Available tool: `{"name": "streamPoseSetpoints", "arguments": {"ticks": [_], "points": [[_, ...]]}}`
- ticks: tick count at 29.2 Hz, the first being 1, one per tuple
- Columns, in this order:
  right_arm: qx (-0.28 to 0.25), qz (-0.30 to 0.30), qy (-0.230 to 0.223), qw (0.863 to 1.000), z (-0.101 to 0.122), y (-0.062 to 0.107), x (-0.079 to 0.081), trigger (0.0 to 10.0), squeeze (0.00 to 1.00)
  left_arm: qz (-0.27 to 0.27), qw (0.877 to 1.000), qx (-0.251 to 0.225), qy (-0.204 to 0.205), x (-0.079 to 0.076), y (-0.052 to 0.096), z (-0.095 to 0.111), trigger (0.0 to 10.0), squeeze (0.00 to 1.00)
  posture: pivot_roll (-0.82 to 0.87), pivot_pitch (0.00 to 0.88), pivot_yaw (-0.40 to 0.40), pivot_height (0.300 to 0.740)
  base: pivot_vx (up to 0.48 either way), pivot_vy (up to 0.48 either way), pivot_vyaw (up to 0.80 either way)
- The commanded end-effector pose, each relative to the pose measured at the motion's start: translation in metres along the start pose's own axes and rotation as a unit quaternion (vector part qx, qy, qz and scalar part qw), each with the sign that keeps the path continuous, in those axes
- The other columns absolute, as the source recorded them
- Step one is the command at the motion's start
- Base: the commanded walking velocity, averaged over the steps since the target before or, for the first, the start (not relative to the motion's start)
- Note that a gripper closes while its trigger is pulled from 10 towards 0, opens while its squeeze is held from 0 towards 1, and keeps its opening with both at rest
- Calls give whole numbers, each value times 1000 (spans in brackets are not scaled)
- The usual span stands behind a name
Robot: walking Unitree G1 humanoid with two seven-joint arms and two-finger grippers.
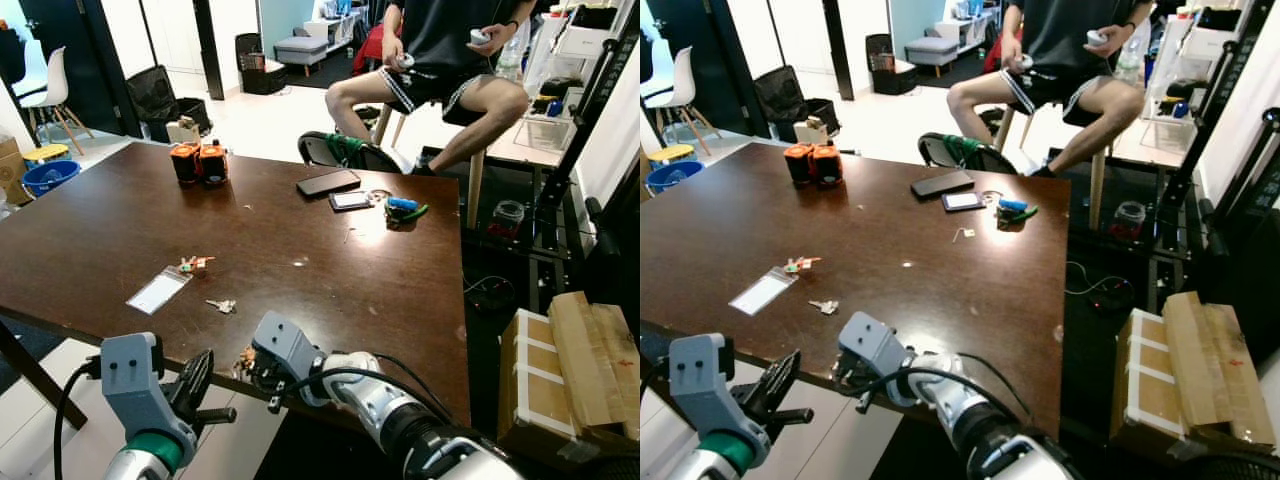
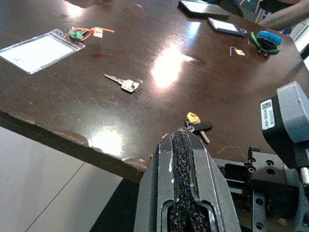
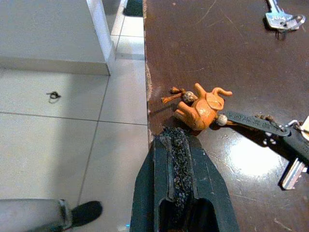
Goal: Hang keys on a hook
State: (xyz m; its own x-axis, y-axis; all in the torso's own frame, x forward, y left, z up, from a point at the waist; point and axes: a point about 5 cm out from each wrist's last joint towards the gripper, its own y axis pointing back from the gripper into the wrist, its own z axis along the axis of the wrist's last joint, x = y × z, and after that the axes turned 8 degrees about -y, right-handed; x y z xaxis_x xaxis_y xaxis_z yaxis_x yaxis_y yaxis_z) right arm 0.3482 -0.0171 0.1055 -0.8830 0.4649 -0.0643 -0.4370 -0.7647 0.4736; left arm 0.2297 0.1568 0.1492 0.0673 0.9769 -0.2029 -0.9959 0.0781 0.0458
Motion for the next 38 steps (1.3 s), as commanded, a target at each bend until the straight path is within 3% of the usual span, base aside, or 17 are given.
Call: {"name": "streamPoseSetpoints", "arguments": {"ticks": [1,4,8,13,22,23,24,25,26,38], "points": [[21,8,-29,999,-15,-1,5,0,0,2,1000,6,1,2,1,-1,10000,0,18,62,122,740,0,0,0],[-61,-13,-66,996,12,1,-4,0,0,2,1000,5,1,3,1,-1,10000,0,18,62,122,740,0,0,0],[-118,-33,-107,987,29,5,-12,0,0,3,1000,4,1,3,1,0,10000,0,16,58,121,740,0,0,0],[-151,-31,-139,978,40,9,-18,0,0,2,1000,2,2,4,1,0,10000,0,15,50,121,740,0,0,0],[-156,-62,-157,973,40,12,-25,0,0,1,1000,2,1,4,1,0,10000,0,13,43,121,740,0,0,0],[-151,-64,-157,974,38,12,-25,2627,106,0,1000,2,1,4,0,0,10000,0,13,43,121,740,0,0,0],[-146,-57,-158,975,36,11,-23,8902,1000,0,1000,2,1,4,1,0,10000,0,15,41,122,740,0,0,0],[-146,-57,-158,975,36,11,-23,8902,1000,0,1000,2,1,4,1,0,10000,0,15,41,122,740,0,0,0],[-135,-38,-156,978,34,8,-18,10000,1000,-1,1000,3,1,4,1,0,10000,0,14,42,123,740,0,0,0],[-95,-25,-155,983,25,0,-8,10000,1000,-3,1000,6,5,2,2,-1,10000,0,20,53,121,740,0,0,0]]}}
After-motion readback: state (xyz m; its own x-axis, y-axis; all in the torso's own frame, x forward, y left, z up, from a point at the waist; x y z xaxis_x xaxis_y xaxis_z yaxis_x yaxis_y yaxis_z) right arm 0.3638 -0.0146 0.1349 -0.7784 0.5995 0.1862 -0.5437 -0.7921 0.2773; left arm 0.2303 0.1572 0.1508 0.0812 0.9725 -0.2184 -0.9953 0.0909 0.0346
